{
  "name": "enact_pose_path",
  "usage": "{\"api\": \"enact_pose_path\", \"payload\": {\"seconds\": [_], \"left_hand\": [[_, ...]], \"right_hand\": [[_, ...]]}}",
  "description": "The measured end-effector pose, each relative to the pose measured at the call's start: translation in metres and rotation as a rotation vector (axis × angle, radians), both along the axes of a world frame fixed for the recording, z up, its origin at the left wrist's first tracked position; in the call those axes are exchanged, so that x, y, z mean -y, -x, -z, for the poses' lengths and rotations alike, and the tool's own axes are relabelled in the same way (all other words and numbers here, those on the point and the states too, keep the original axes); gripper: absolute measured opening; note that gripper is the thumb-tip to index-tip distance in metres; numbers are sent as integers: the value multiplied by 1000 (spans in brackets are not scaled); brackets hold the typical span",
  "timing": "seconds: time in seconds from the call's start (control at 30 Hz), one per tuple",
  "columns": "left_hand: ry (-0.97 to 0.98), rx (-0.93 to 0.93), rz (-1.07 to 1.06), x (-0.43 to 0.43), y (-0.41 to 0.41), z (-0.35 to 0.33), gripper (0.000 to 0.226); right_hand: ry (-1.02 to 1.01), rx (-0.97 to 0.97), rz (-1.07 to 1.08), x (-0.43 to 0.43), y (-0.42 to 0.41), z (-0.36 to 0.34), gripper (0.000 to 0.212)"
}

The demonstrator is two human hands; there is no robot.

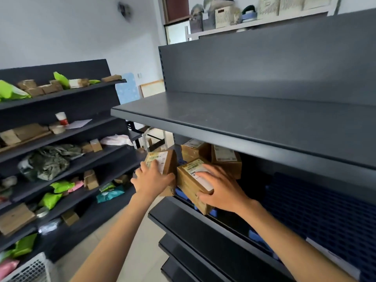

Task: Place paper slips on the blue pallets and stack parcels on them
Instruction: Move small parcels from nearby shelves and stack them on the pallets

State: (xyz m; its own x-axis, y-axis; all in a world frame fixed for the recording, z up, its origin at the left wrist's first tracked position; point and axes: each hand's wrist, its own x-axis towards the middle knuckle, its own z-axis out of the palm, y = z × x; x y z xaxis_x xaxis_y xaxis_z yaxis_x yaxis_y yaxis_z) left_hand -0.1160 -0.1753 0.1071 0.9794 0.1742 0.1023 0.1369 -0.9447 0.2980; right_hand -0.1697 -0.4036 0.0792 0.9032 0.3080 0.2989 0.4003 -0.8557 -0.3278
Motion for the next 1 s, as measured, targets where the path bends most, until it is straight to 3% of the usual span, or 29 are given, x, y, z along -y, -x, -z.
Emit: {"api": "enact_pose_path", "payload": {"seconds": [0.13, 0.33, 0.43, 0.53, 0.7, 1.0], "left_hand": [[-17, -47, 97, 2, -49, 16, 86], [-67, -98, 255, 6, -96, 28, 90], [5, -88, 329, 0, -105, 24, 94], [126, 20, 437, -5, -104, 15, 84], [248, 218, 714, 32, -63, -3, 65], [288, 257, 1178, 167, 105, -16, 58]], "right_hand": [[144, -15, 29, -1, -28, 11, 71], [151, -45, 114, -5, -33, 20, 71], [180, -46, 147, -11, -27, 16, 75], [131, -22, 216, -17, -11, 11, 77], [144, 44, 416, -15, 31, 6, 64], [179, 194, 864, 60, 228, -21, 54]]}}
